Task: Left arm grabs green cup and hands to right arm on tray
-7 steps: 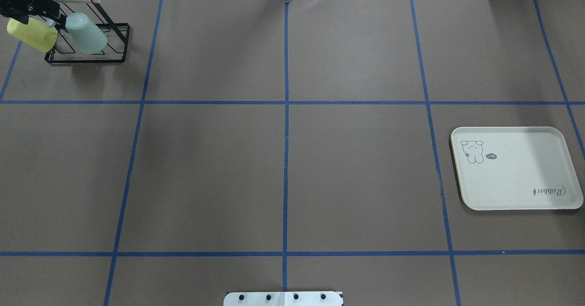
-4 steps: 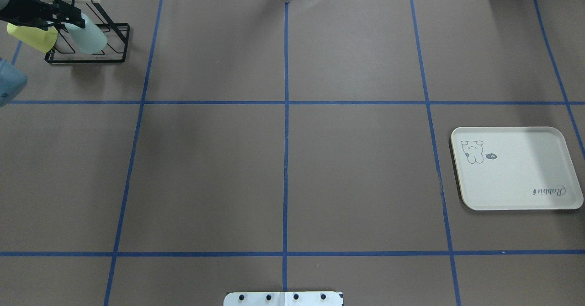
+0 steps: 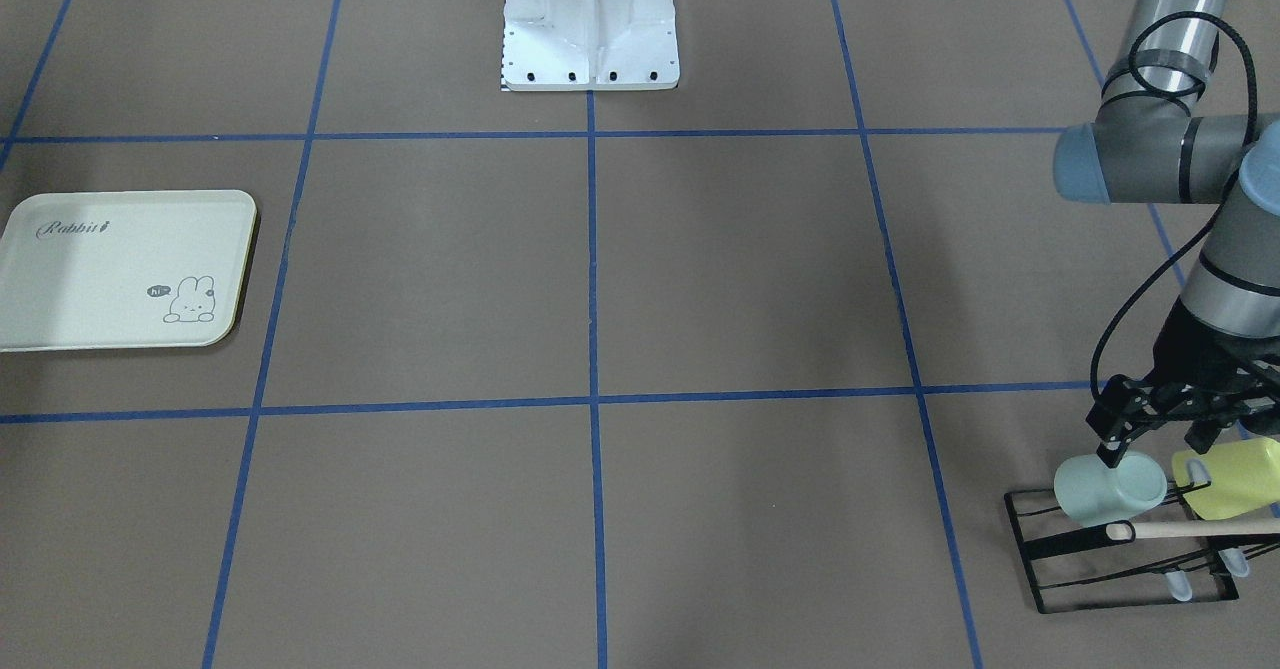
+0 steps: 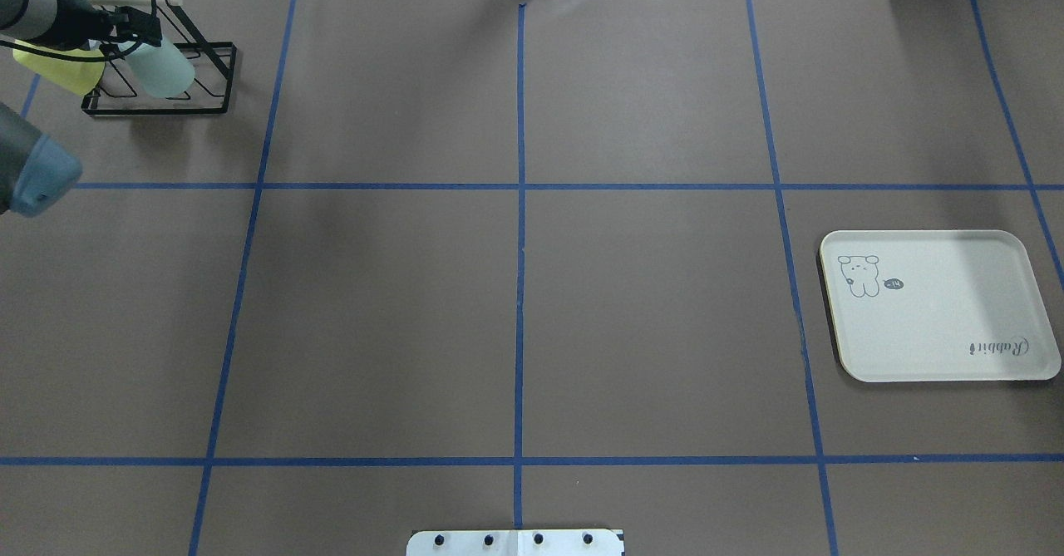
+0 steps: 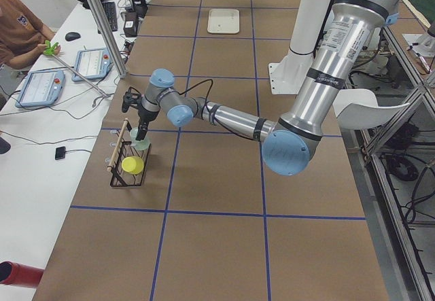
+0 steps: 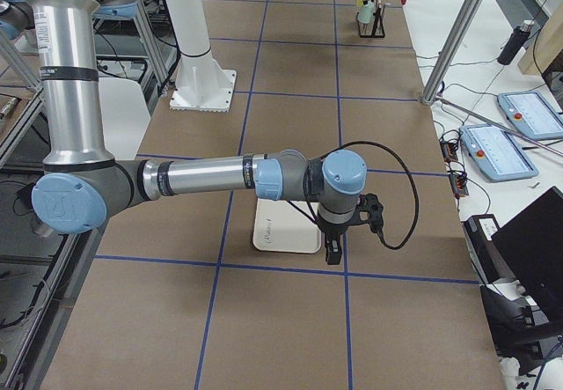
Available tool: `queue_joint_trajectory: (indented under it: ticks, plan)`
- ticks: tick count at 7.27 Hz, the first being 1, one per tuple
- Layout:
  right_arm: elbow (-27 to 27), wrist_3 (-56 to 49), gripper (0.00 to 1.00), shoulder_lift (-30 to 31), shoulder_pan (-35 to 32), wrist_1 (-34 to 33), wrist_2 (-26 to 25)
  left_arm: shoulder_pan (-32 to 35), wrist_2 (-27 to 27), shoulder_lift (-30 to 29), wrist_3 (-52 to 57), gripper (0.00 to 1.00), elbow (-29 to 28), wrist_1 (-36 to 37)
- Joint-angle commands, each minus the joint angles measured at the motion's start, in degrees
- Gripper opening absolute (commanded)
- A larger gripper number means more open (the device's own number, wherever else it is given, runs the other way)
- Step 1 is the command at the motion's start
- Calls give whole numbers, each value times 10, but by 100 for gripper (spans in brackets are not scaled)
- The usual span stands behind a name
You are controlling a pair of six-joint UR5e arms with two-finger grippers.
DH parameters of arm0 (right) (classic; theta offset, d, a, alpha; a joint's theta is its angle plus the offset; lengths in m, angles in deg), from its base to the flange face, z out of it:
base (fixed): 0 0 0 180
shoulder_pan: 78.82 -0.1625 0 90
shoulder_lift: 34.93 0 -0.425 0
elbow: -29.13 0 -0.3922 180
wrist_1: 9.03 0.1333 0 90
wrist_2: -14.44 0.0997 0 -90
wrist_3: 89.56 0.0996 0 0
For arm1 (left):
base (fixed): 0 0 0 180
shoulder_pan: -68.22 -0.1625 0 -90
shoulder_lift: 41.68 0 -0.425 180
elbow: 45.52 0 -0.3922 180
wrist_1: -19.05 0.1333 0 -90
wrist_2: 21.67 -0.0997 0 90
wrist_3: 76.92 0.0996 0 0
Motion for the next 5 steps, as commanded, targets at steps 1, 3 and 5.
queue_joint_trajectory:
  ticks: [1, 3, 5]
  plan:
    - [0, 0, 100, 0, 1, 0, 0, -30, -42, -5, -21, 99, -3, -2]
    - [1, 0, 100, 0, 0, 0, 0, -36, -46, -5, -21, 99, -26, -32]
    - [3, 0, 100, -1, 1, 0, -2, -36, -46, -5, -18, 99, -40, -47]
